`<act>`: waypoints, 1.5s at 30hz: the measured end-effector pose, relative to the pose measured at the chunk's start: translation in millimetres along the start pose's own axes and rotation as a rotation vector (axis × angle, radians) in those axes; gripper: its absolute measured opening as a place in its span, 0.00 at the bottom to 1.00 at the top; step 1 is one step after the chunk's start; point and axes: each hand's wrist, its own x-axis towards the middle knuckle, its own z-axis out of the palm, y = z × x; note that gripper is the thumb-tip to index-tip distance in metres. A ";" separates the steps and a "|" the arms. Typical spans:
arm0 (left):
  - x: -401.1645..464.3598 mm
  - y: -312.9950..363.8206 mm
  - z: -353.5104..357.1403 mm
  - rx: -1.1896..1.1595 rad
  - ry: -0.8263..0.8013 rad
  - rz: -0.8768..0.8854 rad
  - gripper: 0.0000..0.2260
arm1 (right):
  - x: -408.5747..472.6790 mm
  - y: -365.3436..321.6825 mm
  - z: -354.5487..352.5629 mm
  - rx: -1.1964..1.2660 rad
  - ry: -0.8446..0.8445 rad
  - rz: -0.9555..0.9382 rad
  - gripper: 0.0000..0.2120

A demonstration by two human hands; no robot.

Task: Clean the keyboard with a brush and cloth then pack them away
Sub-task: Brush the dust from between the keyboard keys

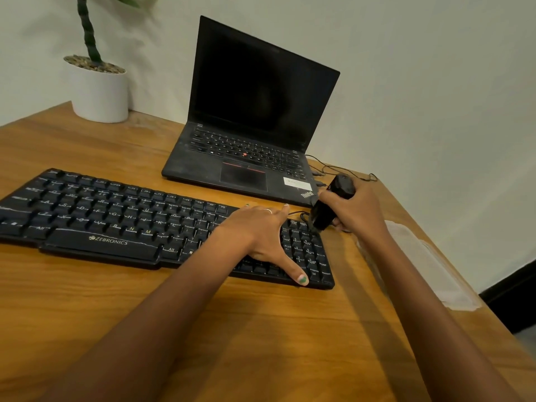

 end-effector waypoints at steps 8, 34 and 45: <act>0.5 -1.1 1.2 0.014 -0.005 -0.002 0.59 | 0.1 -4.6 -6.8 -0.028 -0.016 -0.035 0.12; 1.1 0.0 0.9 0.028 -0.010 -0.018 0.59 | -25.3 -2.6 -9.1 -0.042 0.116 -0.117 0.08; 1.8 -0.9 2.1 0.033 -0.008 -0.023 0.60 | -38.8 2.8 -8.3 -0.099 0.045 -0.193 0.08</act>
